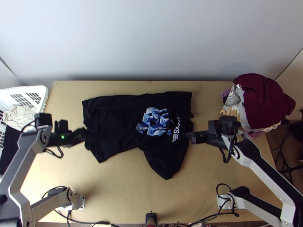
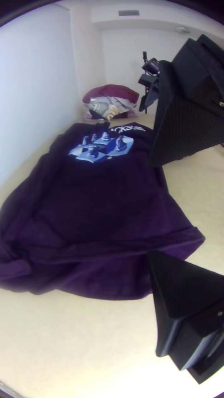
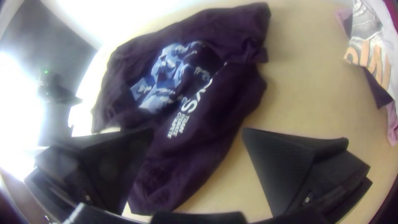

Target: Fold the t-shirt

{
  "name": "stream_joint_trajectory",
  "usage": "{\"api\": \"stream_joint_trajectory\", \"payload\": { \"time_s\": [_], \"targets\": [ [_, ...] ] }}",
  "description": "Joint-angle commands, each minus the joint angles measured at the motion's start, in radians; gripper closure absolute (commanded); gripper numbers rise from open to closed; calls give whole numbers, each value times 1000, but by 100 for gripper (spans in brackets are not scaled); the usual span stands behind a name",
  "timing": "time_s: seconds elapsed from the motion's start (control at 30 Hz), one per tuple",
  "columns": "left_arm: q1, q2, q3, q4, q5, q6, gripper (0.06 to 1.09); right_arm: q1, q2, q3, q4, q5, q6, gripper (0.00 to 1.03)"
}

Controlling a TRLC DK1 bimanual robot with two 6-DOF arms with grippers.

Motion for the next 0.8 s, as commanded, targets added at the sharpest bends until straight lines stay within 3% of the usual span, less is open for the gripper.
{"api": "stream_joint_trajectory", "payload": {
  "time_s": [0.0,0.1,0.4,0.57,0.77],
  "targets": [
    [-101,-131,-141,-43,-66,25,11,109,-37,-62,-66,-63,42,4],
    [-150,-130,-167,-46,-112,24,11,151,-35,-64,-86,-77,51,4],
    [-207,-102,-176,-23,-118,44,11,159,-42,-67,-142,-130,47,4],
    [-292,-64,-198,42,-192,33,11,159,-43,-64,-142,-132,47,4],
    [-339,-44,-244,131,-201,6,11,157,-49,-71,-140,-132,45,4]
  ]
}}
